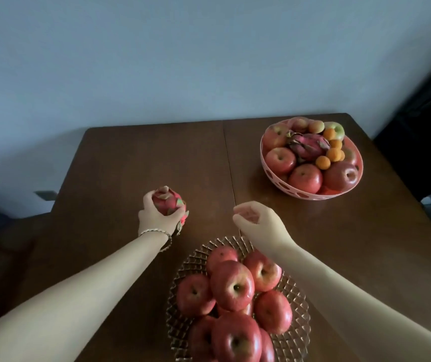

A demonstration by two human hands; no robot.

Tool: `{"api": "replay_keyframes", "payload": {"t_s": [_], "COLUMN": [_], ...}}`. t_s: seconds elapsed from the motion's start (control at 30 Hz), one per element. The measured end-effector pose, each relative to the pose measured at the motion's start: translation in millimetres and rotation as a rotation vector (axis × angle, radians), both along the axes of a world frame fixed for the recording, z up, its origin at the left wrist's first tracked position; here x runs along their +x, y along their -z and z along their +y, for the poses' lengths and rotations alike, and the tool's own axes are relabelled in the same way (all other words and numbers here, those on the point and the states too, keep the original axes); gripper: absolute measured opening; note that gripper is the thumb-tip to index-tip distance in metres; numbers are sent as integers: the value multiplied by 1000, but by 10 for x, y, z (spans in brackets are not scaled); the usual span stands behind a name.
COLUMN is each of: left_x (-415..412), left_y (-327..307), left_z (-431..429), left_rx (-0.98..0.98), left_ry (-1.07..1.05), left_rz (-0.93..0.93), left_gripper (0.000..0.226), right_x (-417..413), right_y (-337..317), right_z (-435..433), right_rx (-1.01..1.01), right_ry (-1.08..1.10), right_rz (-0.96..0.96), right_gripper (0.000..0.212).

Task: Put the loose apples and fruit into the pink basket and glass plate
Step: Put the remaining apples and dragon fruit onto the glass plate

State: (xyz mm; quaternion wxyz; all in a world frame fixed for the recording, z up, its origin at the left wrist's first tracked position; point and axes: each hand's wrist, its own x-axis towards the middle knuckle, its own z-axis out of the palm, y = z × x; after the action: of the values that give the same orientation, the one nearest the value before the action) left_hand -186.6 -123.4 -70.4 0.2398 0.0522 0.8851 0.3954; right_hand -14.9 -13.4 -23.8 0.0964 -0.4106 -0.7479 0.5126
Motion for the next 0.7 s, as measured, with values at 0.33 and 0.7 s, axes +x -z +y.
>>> {"api": "replay_keyframes", "payload": {"t_s": [0.33,0.7], "left_x": [1231,1701], "left_y": [-1109,-290], "left_z": [-148,-827], "left_rx": [285,-249], "left_ry": [578,1021], "left_rz": [124,599], "left_gripper": [85,63], "right_x": [398,1329], "right_y": [-483,43], "right_z": [-169,-434], "right_rx": [-272,-325], "right_ry": [-10,248], "right_rz": [346,48], "right_gripper": [60,33]}}
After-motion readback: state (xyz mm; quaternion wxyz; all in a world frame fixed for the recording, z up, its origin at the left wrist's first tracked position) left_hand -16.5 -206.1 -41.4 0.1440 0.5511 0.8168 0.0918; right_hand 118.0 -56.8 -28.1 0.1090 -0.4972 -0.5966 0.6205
